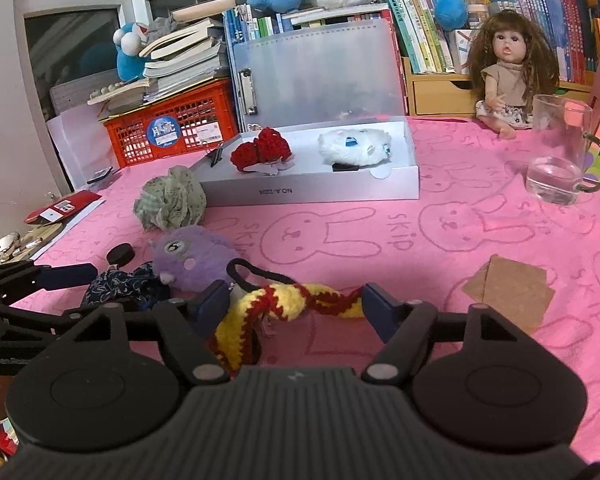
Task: Organize objects
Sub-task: 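Grasp the blue floral pouch with the left gripper while the right gripper grasps the yellow-red crocheted snake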
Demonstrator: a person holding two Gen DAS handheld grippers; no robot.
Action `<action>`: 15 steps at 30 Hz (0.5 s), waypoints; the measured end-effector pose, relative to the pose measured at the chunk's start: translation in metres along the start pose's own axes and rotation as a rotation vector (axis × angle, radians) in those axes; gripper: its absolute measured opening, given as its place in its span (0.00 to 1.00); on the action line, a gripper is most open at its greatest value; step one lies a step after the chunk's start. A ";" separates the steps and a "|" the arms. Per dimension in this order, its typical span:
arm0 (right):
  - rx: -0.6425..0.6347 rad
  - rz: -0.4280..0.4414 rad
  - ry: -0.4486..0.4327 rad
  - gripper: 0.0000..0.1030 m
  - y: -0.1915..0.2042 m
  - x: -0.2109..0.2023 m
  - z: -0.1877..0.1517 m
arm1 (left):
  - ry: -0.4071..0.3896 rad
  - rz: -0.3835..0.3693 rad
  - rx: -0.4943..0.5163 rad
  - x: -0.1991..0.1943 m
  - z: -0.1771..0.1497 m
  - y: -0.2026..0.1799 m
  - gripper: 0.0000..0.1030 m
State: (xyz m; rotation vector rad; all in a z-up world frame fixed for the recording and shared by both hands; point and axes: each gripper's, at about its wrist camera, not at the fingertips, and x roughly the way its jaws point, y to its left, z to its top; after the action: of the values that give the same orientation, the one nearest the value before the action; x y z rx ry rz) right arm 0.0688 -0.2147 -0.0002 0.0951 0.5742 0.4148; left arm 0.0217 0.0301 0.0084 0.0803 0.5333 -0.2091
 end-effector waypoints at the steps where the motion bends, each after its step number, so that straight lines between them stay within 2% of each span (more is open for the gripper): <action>1: -0.001 0.003 0.000 0.71 0.000 0.000 0.000 | 0.001 0.001 -0.001 0.000 0.000 0.000 0.76; 7: 0.001 0.018 -0.004 0.62 0.002 0.001 -0.002 | 0.004 0.004 -0.003 0.002 -0.001 0.000 0.77; 12: 0.022 0.022 -0.028 0.48 0.002 -0.002 -0.002 | 0.003 0.003 -0.016 0.002 -0.002 0.001 0.77; 15: 0.035 0.006 -0.038 0.45 0.000 -0.003 -0.002 | 0.001 0.002 -0.026 0.002 -0.002 0.002 0.77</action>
State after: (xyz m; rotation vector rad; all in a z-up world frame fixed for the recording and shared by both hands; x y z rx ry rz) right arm 0.0655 -0.2155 -0.0003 0.1378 0.5441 0.4083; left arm 0.0224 0.0323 0.0056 0.0560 0.5367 -0.2004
